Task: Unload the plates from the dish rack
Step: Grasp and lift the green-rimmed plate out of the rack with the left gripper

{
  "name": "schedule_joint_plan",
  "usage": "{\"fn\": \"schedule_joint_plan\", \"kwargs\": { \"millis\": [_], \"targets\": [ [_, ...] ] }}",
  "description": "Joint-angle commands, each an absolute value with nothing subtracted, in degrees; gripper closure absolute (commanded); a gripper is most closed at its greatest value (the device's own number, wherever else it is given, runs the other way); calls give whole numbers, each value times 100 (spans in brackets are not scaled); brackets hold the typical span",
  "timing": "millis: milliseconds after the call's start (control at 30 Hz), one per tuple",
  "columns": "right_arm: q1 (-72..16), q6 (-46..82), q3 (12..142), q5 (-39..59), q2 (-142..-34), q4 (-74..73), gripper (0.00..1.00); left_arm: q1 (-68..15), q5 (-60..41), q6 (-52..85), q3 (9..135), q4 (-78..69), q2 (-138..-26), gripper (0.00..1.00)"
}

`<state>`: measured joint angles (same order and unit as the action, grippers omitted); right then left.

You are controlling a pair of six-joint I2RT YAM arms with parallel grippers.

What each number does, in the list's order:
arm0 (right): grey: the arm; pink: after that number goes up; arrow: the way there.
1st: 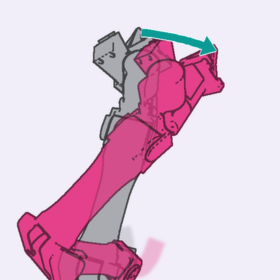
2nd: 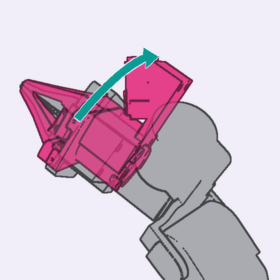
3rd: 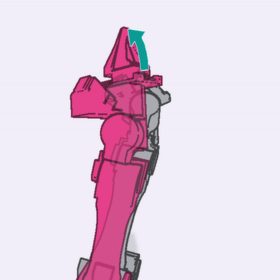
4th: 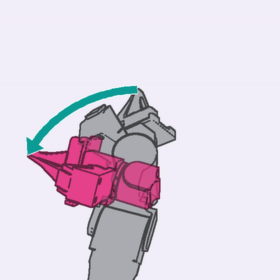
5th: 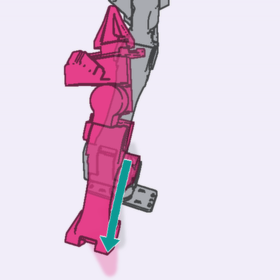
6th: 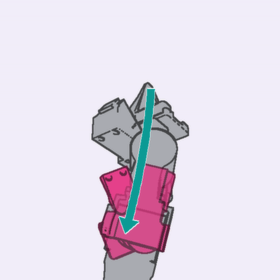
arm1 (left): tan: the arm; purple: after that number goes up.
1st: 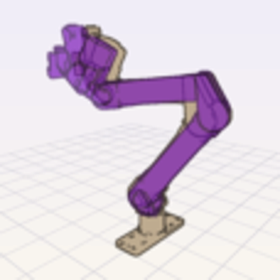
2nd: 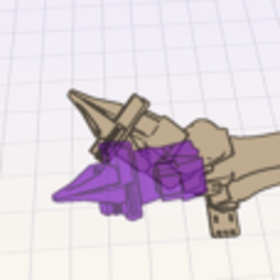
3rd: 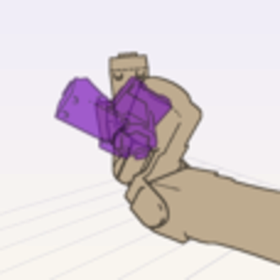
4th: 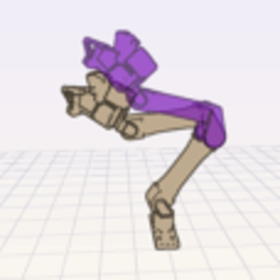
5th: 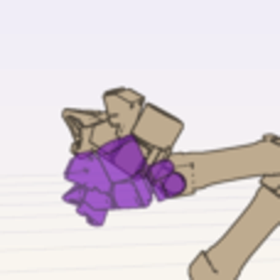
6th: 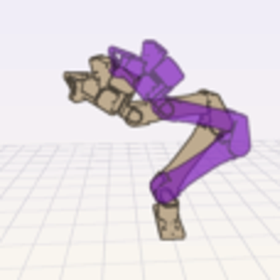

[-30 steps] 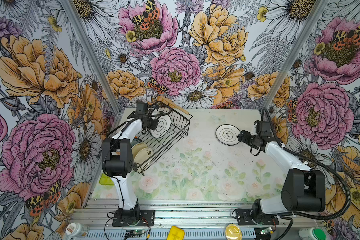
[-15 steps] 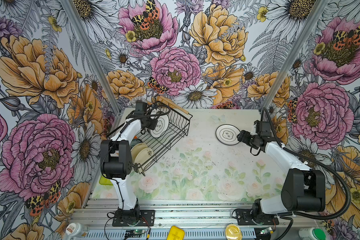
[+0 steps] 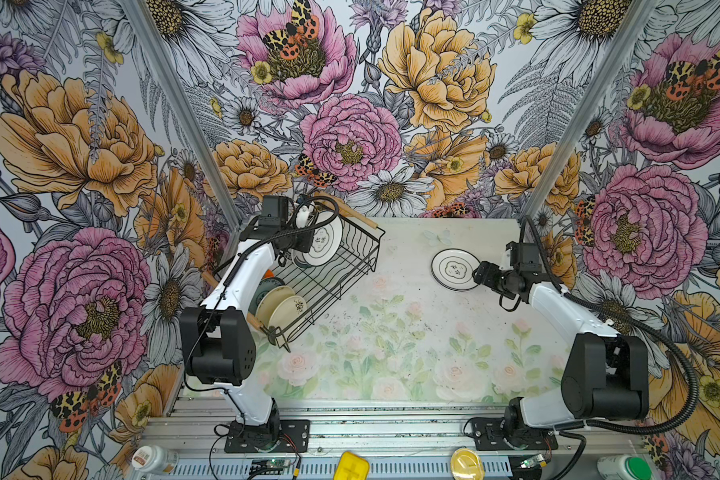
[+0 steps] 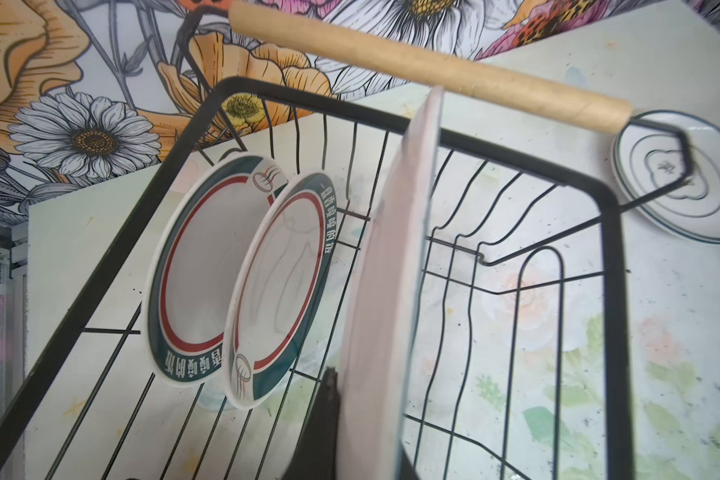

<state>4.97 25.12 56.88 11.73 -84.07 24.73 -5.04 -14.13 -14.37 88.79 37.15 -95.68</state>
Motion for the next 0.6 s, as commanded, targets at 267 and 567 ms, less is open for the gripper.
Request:
{"fn": "schedule_joint_plan", "kwargs": {
  "millis": [267,567],
  "targets": [
    [484,2474,6170,1490,-8470,2412,17,-1141,-1156,1122,9321,3496,-8346,100],
    [215,2857,5729,2302,-7506,2169,16,-2315,187,3368,8693,3304,-7840,100]
  ]
}}
